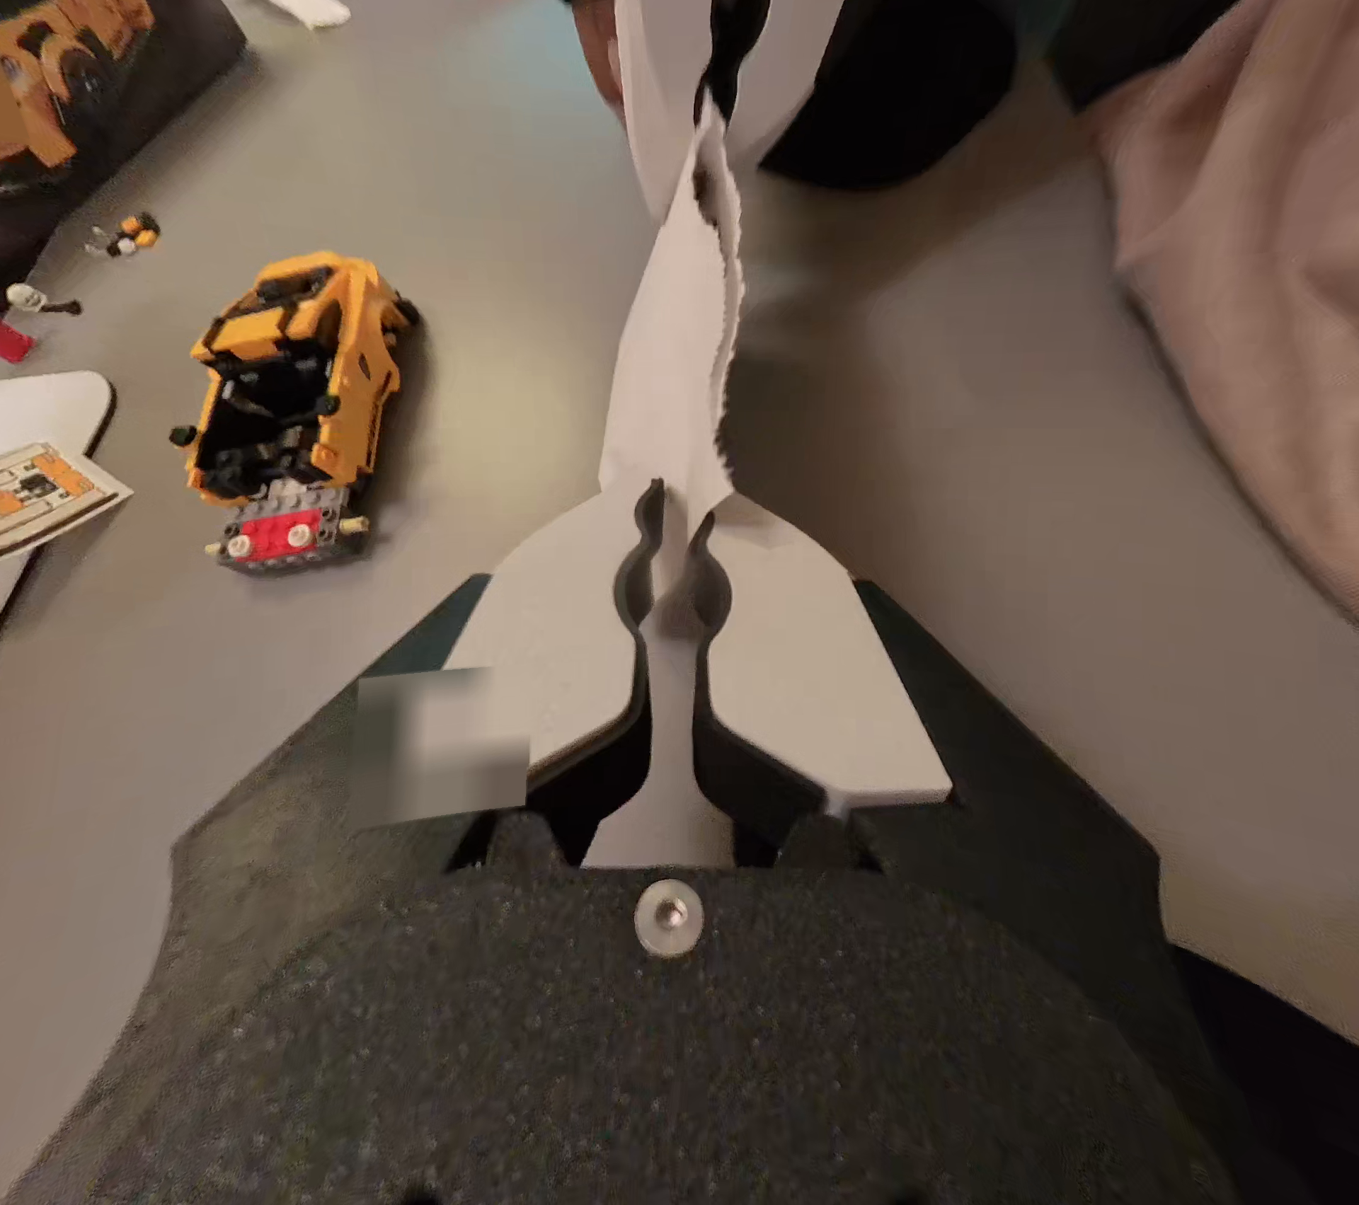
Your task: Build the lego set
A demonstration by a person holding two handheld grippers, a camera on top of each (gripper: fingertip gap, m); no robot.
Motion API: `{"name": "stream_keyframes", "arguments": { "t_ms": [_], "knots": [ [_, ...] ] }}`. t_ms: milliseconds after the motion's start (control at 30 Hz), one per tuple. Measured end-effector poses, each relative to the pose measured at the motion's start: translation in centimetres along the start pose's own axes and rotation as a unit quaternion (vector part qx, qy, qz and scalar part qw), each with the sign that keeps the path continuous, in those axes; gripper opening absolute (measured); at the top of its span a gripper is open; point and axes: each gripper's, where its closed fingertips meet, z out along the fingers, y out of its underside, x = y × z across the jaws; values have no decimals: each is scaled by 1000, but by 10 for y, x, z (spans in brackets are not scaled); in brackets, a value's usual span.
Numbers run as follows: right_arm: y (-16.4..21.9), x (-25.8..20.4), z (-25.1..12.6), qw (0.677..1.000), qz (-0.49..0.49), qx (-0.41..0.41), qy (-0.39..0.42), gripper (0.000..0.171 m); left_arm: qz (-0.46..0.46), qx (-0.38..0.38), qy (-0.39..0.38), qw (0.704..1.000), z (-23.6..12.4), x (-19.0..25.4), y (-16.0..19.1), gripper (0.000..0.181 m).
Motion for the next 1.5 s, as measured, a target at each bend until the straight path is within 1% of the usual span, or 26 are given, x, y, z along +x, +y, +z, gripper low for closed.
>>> {"name": "stream_keyframes", "arguments": {
  "t_ms": [100, 233, 367, 400, 433, 500, 633, 667, 733, 900, 1167, 1233, 1500],
  "knots": [
    [-1, 0, 1, 1000, -1, 5, 14, 2, 10, -7, -10, 1000, 3, 1, 3, 0],
    [-2, 2, 1, 997, 68, 42, -14, 4, -10, -12, -22, 1000, 1, -6, 6, 2],
    [2, 6, 6, 991, 116, 59, -41, 10, -28, -7, -24, 999, 0, -10, 7, 2],
    [1, 6, 7, 989, 127, 68, -48, 9, -33, -7, -25, 999, 0, -11, 8, 2],
    [0, 6, 8, 987, 135, 75, -53, 3, -38, -7, -25, 999, 0, -11, 9, 3],
    [0, 5, 10, 984, 144, 82, -63, 3, -46, -9, -20, 999, 0, -11, 11, 7],
    [1, 4, 11, 984, 143, 83, -66, 3, -54, -38, -12, 998, 1, -9, 23, 14],
    [1, 2, 11, 984, 142, 84, -68, 3, -52, -46, -13, 998, 2, -9, 25, 14],
    [0, 2, 10, 985, 137, 87, -64, 3, -37, -53, -21, 998, 3, -10, 26, 6],
    [-6, -1, 9, 987, 119, 94, -59, 3, -9, -62, -39, 997, 5, -11, 24, 1],
    [-16, -8, 17, 988, 98, 101, -68, 2, 0, -57, -37, 998, 7, -8, 21, 1],
    [-16, -6, 17, 988, 100, 101, -66, 0, -4, -57, -35, 998, 7, -8, 22, 0],
    [-9, 1, 12, 987, 114, 99, -52, 0, -19, -59, -27, 998, 6, -7, 24, 0]
  ]
}}
